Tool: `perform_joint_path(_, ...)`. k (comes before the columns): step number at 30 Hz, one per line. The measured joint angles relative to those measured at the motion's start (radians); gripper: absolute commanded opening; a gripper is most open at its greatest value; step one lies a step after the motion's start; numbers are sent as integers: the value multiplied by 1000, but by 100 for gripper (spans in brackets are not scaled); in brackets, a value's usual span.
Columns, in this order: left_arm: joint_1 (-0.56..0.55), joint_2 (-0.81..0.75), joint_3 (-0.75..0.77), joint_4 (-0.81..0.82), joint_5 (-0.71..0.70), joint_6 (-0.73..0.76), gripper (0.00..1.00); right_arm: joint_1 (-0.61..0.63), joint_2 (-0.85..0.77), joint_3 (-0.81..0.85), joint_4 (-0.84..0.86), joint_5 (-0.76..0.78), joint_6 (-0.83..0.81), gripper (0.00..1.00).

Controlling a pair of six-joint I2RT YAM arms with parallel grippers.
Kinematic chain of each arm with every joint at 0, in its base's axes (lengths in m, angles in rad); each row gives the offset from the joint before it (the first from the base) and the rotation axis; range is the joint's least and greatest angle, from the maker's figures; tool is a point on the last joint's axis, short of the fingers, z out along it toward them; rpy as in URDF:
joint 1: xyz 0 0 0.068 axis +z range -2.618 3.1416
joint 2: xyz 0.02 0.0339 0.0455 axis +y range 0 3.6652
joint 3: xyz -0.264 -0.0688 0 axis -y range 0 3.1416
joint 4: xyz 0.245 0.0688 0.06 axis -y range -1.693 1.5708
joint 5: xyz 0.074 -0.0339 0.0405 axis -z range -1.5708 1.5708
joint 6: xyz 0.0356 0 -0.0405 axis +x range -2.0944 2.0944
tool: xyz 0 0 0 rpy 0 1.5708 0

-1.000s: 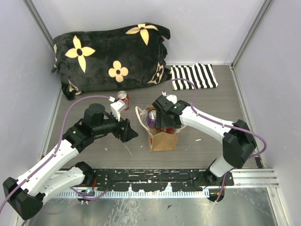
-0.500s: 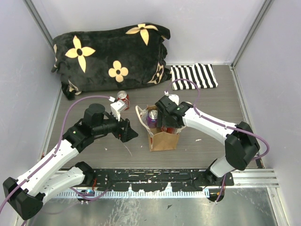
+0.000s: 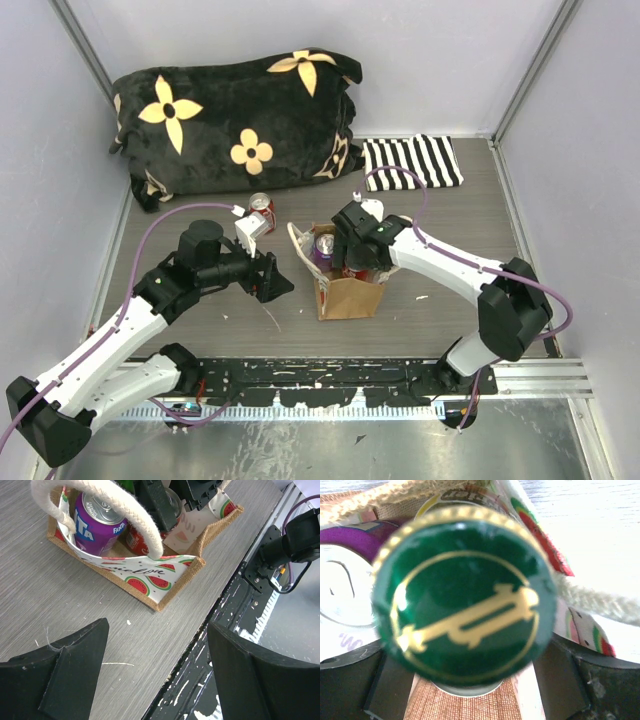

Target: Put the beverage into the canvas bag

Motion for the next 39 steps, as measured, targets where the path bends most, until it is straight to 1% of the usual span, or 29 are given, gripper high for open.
perform_joint_path(4, 0, 0, 0, 2, 0, -2, 87, 0, -11, 29, -24, 3, 2, 90)
perform_joint_path(10, 0, 0, 0, 3, -3, -4, 87, 9, -28, 118, -66, 16, 2, 90)
perform_joint_path(14, 13, 2, 0, 4, -31, -15, 87, 17, -35, 183, -79, 26, 2, 92)
perform_joint_path(16, 57, 16, 5, 8, -40, -30, 87, 21, -43, 212, -78, 31, 2, 93)
perform_joint_path(22, 258, 128, 94, 51, -68, -66, 87, 33, -97, 299, -62, 67, 7, 93)
perform_joint_path(23, 289, 151, 119, 59, -69, -67, 91, 34, -103, 318, -61, 77, 7, 93)
perform_joint_path(25, 336, 209, 182, 78, -76, -59, 93, 34, -108, 356, -63, 94, 6, 93)
perform_joint_path(27, 359, 286, 251, 85, -86, -29, 95, 34, -108, 386, -64, 108, 6, 93)
perform_joint_path(33, 360, 647, 524, 13, -113, 127, 97, 34, -108, 408, -88, 138, 14, 93)
perform_joint_path(36, 360, 755, 578, -41, -149, 183, 97, 33, -114, 404, -104, 148, 22, 93)
perform_joint_path(39, 360, 822, 623, -96, -187, 226, 97, 34, -143, 379, -114, 159, 35, 93)
